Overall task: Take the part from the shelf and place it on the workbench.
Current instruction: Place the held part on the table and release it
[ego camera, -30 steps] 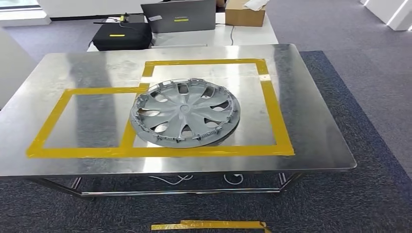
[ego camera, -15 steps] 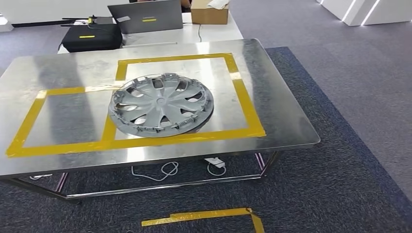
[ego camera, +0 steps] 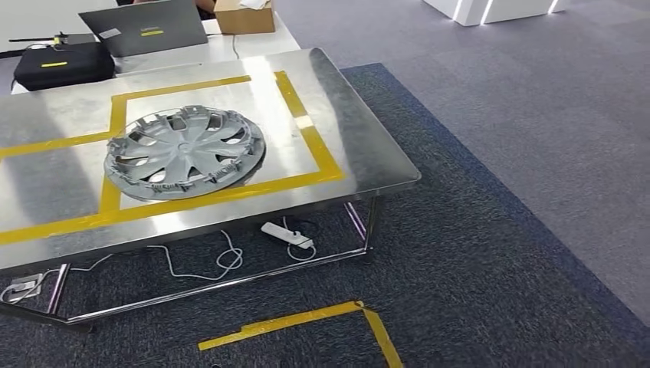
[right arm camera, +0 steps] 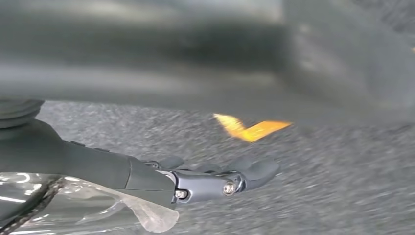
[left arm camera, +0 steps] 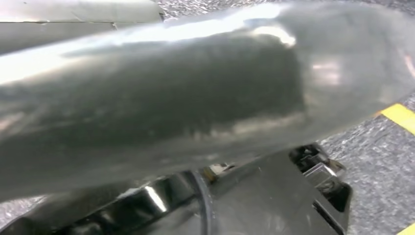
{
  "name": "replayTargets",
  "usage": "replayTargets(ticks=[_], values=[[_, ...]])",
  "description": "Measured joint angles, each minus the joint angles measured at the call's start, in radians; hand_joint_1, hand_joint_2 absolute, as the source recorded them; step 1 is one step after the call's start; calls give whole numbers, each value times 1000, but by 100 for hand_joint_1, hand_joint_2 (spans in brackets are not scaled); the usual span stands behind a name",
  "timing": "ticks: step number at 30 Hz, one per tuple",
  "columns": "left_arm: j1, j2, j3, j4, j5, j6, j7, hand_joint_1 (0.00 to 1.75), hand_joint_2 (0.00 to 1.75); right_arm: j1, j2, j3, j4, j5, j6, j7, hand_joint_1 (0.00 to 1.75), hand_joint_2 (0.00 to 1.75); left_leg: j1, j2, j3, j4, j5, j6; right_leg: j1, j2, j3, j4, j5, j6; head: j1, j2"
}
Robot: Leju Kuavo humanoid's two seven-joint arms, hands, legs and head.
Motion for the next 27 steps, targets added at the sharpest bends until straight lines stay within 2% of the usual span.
replayTargets(ticks=[1,2,3,4,5,6,7,8,9,10,11,13,14,15,16,17,18,19,20,21,22,23,24,25,26,27], values=[[3,0,2,0,2,-1,1,0,0,-1,0,1,1,5,-3,1,0,0,2,-31,-6,35,-52,-6,1,9,-13,0,12,-7,-1,0],[7,2,5,0,4,-4,1,0,0,-3,0,3,2,11,-6,2,0,0,2,-54,-13,87,-109,-7,2,19,-24,0,25,-12,-2,0],[10,3,9,0,8,-8,1,0,0,-4,1,6,3,19,-10,2,0,0,2,-64,-17,145,-153,-5,5,32,-37,1,38,-15,-3,0],[11,5,14,0,11,-13,1,0,0,-5,2,10,4,27,-14,1,0,0,1,-67,-17,193,-174,-1,8,44,-50,2,51,-16,-4,0],[11,7,18,0,14,-18,1,0,0,-6,3,15,5,34,-19,0,0,0,0,-69,-6,217,-174,5,11,56,-65,3,64,-17,-4,0],[10,9,23,0,16,-23,1,0,0,-6,5,19,6,39,-24,-2,0,0,-2,-72,19,206,-154,11,13,68,-80,5,77,-17,-4,0],[10,11,26,0,18,-29,1,0,0,-6,8,22,7,43,-28,-4,0,0,-4,-79,60,158,-124,20,15,81,-95,5,88,-17,-4,0],[9,15,30,0,20,-34,1,0,0,-7,12,25,7,46,-32,-6,0,0,-7,-100,112,86,-99,32,15,93,-107,6,100,-15,-4,0],[10,18,34,0,20,-38,1,0,0,-9,16,28,8,48,-36,-8,0,0,-10,-123,160,8,-86,43,17,105,-117,6,112,-12,-4,0],[9,21,37,0,19,-41,1,0,0,-10,20,29,9,49,-39,-10,0,0,-13,-143,196,-53,-83,50,17,116,-124,4,124,-8,-4,0],[9,24,40,0,19,-42,1,0,0,-11,24,31,9,49,-40,-11,0,0,-15,-156,214,-88,-84,53,15,127,-130,1,137,-2,-4,0],[7,25,43,0,19,-44,1,0,0,-9,27,32,10,49,-42,-12,0,0,-17,-145,214,-106,-73,51,13,144,-136,-11,162,11,-4,0],[6,26,44,0,19,-45,1,0,0,-7,28,32,11,50,-43,-12,0,0,-16,-132,208,-111,-59,53,13,137,-141,-11,159,15,-4,0],[5,26,44,0,18,-46,1,0,0,-7,29,33,12,49,-43,-12,0,0,-15,-119,198,-115,-44,57,13,120,-150,2,135,17,-2,0],[5,27,45,0,18,-47,1,0,0,-7,29,33,12,49,-45,-13,0,0,-13,-103,185,-120,-30,62,13,98,-163,33,91,19,1,0],[6,27,46,0,17,-49,1,0,0,-9,29,34,12,48,-46,-13,0,0,-13,-87,169,-120,-17,65,12,72,-177,86,31,20,4,0],[7,28,47,0,16,-52,1,0,0,-11,29,34,13,46,-49,-13,0,0,-15,-71,152,-119,-5,68,11,57,-191,153,-23,23,6,0],[9,28,48,0,14,-54,0,0,0,-12,29,35,13,45,-51,-13,0,0,-16,-54,135,-117,7,67,10,50,-200,220,-55,27,6,0],[9,28,50,0,12,-56,-1,0,0,-13,29,35,13,44,-54,-13,0,0,-16,-38,116,-114,20,65,9,47,-200,276,-59,32,6,0],[7,28,50,0,10,-58,-2,0,0,-12,29,35,13,44,-57,-14,0,0,-16,-22,94,-109,33,63,7,44,-189,307,-35,37,6,0],[4,27,51,0,9,-60,-4,0,0,-12,30,35,13,44,-59,-14,0,0,-16,-8,72,-101,44,59,4,40,-161,304,3,42,6,0],[0,27,52,-1,9,-60,-5,0,0,-13,30,35,13,44,-62,-15,0,0,-16,5,50,-92,54,54,1,29,-115,267,33,46,6,0],[-3,26,53,-2,7,-59,-3,0,0,-15,32,35,13,43,-64,-16,0,0,-17,15,31,-80,61,48,-3,9,-46,198,40,51,7,0],[-7,23,54,-3,6,-55,-1,0,0,-19,33,35,12,42,-66,-17,0,0,-19,24,16,-66,67,42,-3,-10,23,111,21,51,6,0],[-12,18,55,-5,4,-46,3,0,0,-23,35,35,12,40,-66,-18,0,0,-20,32,4,-54,74,36,-2,-24,72,36,-9,45,4,0],[-18,10,57,-7,2,-35,9,0,0,-26,36,35,13,38,-65,-20,0,0,-19,41,-6,-47,82,31,1,-30,100,-15,-32,36,3,0]])
